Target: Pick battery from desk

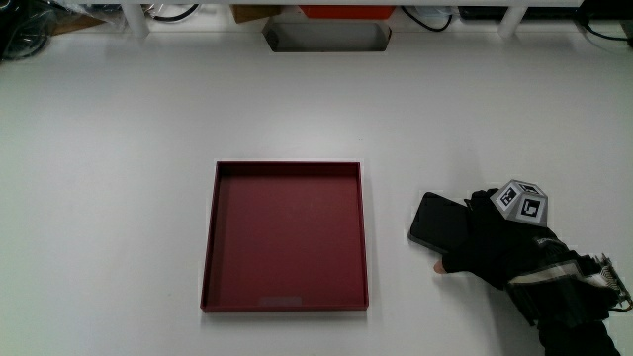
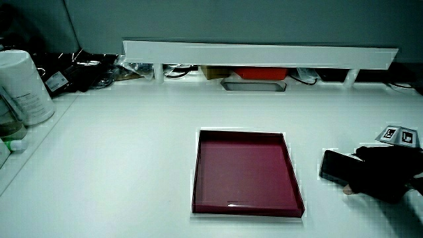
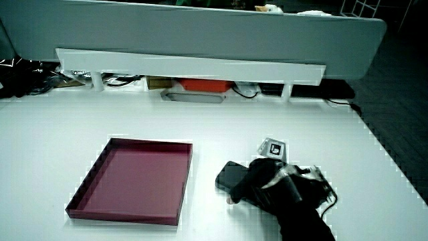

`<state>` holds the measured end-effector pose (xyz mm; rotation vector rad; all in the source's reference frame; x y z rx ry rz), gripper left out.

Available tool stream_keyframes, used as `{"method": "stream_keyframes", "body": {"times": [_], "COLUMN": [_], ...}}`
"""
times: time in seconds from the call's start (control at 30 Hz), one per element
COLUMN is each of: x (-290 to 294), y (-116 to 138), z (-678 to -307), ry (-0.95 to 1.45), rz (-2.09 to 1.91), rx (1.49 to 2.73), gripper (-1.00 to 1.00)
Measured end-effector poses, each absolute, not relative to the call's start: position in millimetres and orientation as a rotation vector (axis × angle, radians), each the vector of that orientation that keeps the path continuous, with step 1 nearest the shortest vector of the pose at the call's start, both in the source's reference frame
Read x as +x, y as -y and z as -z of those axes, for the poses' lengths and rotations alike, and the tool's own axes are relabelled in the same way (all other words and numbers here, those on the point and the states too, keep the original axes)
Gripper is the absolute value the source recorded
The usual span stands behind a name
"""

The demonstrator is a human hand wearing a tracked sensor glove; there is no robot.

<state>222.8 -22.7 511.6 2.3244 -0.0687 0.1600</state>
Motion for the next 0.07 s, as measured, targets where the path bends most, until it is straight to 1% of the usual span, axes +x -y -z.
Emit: {"method": "stream_keyframes", "body": {"times": [0.07], "x": [208.0], "y": [31.3], "z": [-493.2], "ry": [0.122], "rz": [-0.209], "rx": [2.356], "gripper": [1.0]}}
